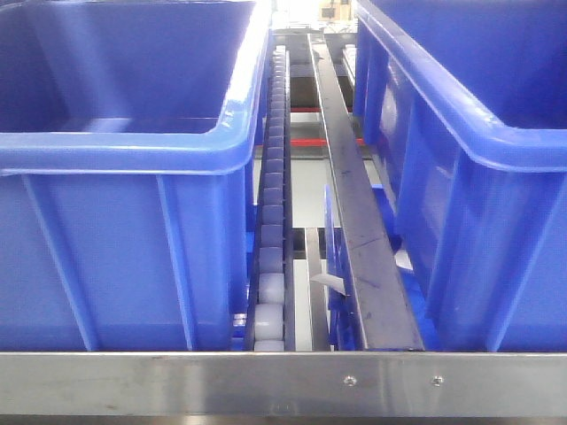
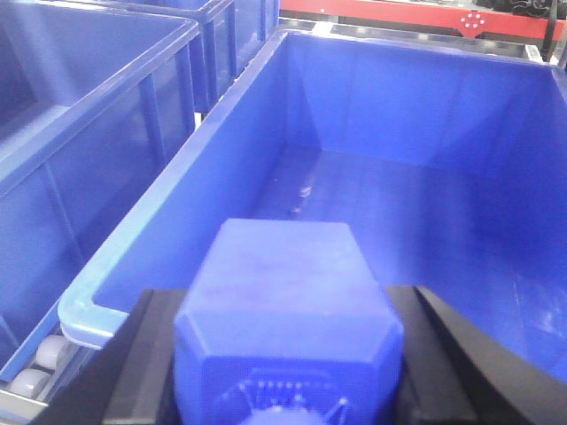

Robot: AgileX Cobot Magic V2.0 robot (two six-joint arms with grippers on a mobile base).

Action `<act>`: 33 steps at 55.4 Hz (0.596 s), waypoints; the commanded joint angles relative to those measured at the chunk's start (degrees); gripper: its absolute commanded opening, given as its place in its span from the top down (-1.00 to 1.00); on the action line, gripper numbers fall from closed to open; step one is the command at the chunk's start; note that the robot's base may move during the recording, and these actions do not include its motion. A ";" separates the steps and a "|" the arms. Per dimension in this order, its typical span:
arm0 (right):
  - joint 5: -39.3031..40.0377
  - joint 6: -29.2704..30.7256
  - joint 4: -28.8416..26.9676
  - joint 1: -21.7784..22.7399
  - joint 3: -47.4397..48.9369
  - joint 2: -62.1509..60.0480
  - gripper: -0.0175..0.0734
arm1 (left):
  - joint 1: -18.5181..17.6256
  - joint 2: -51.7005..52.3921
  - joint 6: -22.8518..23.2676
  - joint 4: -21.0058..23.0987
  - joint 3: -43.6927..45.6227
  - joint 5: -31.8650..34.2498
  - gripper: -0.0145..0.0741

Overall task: Pick and sort blue part to right shelf
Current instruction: 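Lower the left gripper with its part into the bin beside it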

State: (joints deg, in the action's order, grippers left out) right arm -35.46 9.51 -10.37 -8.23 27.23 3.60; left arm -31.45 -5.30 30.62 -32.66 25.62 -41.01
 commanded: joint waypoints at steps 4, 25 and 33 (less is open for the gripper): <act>5.34 0.07 -0.26 0.29 1.72 0.91 0.25 | -0.43 -0.99 0.47 -1.61 1.48 4.61 -0.08; 5.34 0.07 -0.26 0.29 1.72 0.91 0.25 | -0.43 -1.61 0.47 -1.06 2.05 8.48 -0.08; 5.34 0.07 -0.26 0.29 1.72 0.91 0.25 | -0.43 -7.39 0.47 1.47 6.36 9.81 -0.08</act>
State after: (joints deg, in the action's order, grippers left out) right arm -35.46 9.51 -10.37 -8.23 27.23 3.60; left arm -31.45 -8.48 30.62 -31.29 28.01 -37.12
